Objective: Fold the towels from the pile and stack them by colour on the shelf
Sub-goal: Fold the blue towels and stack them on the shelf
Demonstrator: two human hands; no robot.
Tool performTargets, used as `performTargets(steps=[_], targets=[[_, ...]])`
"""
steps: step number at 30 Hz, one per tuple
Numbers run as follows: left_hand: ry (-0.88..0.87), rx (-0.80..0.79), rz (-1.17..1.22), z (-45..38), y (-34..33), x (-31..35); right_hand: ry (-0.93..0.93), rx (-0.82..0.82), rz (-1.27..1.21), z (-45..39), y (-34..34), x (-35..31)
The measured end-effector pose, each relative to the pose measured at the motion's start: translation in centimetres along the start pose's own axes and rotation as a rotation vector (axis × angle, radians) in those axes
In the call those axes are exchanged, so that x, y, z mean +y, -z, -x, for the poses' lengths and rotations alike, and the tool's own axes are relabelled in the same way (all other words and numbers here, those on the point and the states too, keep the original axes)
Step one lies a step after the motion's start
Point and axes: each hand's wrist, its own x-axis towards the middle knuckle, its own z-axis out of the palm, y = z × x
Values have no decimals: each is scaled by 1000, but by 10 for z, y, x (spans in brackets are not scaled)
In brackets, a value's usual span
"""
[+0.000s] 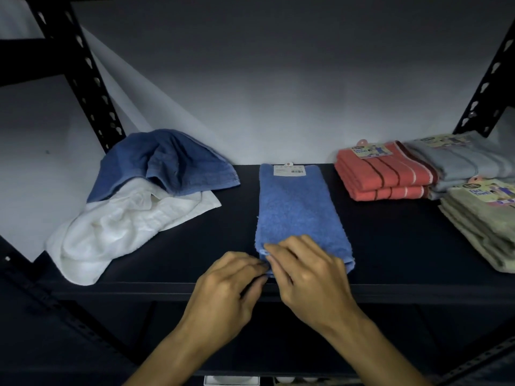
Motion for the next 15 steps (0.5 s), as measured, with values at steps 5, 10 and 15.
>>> performTargets(steps=[5, 10, 15], targets=[[23, -16, 22, 1, 0, -2, 64, -28, 66, 1, 0, 4], [49, -29, 33, 1, 1, -3, 104, -103, 109, 11, 2, 9], [140, -75, 124, 0, 6, -3, 111, -170, 109, 18, 6, 13]])
